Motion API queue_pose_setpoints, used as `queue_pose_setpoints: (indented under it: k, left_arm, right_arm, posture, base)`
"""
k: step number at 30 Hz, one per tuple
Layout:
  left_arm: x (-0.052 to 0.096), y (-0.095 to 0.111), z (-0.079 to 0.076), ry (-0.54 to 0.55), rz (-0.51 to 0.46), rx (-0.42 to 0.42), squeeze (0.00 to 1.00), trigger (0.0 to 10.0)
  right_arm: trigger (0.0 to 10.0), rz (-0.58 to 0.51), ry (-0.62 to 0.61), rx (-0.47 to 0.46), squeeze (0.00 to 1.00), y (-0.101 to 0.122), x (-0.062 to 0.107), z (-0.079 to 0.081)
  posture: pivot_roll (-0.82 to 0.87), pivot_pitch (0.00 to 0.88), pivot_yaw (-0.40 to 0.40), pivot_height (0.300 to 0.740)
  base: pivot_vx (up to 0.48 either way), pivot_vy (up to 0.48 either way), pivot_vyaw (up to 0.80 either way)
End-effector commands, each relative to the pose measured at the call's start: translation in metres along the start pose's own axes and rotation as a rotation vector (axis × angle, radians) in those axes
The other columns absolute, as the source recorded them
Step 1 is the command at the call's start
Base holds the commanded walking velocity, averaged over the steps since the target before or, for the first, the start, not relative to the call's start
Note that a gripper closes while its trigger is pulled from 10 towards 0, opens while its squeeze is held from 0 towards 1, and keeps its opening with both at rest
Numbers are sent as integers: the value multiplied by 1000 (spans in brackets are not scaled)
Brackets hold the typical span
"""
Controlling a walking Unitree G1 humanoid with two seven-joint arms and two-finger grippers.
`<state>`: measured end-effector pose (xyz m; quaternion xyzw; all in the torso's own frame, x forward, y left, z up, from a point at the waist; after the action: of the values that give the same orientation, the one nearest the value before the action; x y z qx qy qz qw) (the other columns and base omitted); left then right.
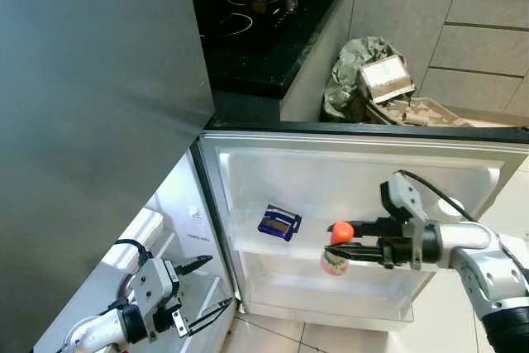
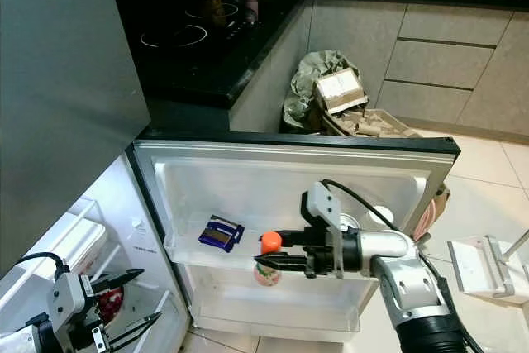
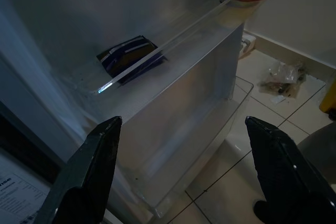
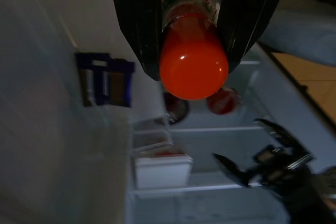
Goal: Restocking fridge
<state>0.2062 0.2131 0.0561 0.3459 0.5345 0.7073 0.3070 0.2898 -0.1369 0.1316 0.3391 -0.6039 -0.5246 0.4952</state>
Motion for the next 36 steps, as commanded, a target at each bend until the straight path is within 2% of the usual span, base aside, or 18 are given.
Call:
queue_pose_setpoints:
  k: [1, 7, 11, 13, 14, 19, 21, 22, 23, 24, 28, 31, 34, 36]
  left_arm:
    - [5, -2, 1, -4, 29, -13, 0, 10000]
    - [5, -6, 3, -2, 34, -16, 0, 10000]
    - [4, -7, 3, -4, 35, -18, 0, 10000]
    - [4, -7, 2, -5, 36, -19, 0, 10000]
    - [4, -7, 2, -6, 35, -22, 0, 10000]
    - [3, -7, 2, -6, 34, -25, 0, 10000]
    - [2, -7, 2, -8, 31, -32, 0, 10000]
    - [2, -7, 2, -8, 31, -32, 0, 10000]
    - [1, -6, 2, -11, 29, -35, 0, 10000]
    - [1, -6, 2, -11, 29, -35, 0, 10000]
    - [-1, -4, 2, -13, 26, -39, 0, 10000]
    - [-1, -4, 3, -14, 25, -40, 0, 10000]
    - [-1, -3, 3, -15, 24, -42, 0, 10000]
    - [-2, -3, 3, -15, 23, -44, 0, 10000]
  right_arm:
    - [10000, 14, -2, 16, 0, 4, -4, 1]
    - [10000, 2, -117, -84, 0, 23, -24, -1]
    - [10000, 25, -357, -245, 0, 22, -41, -22]
    - [10000, 13, -393, -278, 0, 23, -44, -25]
    - [10000, -9, -460, -350, 0, 24, -51, -28]
    - [10000, -16, -502, -406, 0, 24, -56, -28]
    - [10000, -4, -566, -482, 0, 21, -64, -25]
    - [10000, -4, -566, -482, 0, 21, -64, -25]
    - [10000, 22, -628, -532, 0, 10, -64, -27]
    - [10000, 22, -628, -532, 0, 10, -64, -27]
    - [10000, 87, -756, -587, 0, -16, -56, -35]
    - [10000, 115, -797, -594, 0, -26, -52, -36]
    - [10000, 170, -886, -596, 0, -45, -44, -38]
    - [10000, 185, -923, -580, 0, -48, -41, -40]
  posture:
    - [-14, 0, 9, 740]
    - [-20, 0, 7, 740]
    - [-24, 0, 7, 740]
    - [-24, 0, 6, 740]
    - [-22, 0, 4, 740]
    - [-21, 0, 0, 740]
    - [-21, 0, 0, 740]
    - [-21, 0, 0, 740]
    - [-23, 0, 1, 740]
    - [-23, 0, 1, 740]
    - [-24, 0, 2, 740]
    - [-24, 0, 2, 740]
    - [-28, 0, 3, 740]
    - [-26, 0, 1, 740]
  base:
    - [0, 0, 0]
    - [0, 0, 0]
    - [0, 0, 0]
    - [0, 0, 0]
    - [0, 0, 0]
    - [0, 0, 0]
    - [0, 0, 0]
    - [0, 0, 0]
    - [0, 0, 0]
    - [0, 0, 0]
    - [0, 0, 0]
    - [0, 0, 0]
    - [0, 0, 0]
    - [0, 0, 0]
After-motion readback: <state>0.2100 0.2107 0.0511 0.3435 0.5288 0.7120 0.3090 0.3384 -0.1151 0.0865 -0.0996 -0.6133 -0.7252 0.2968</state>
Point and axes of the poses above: a point about 5 cm out from each wrist's last joint towards the gripper, its own x axis pointing back from the gripper into the wrist, its own y axis along the axis of the wrist's last joint, z = x × y, the point moved 2 cm from there along -x, pointing out of the wrist towards the gripper, and after that the axes turned 1 degree about -x, right-handed, at the moved point
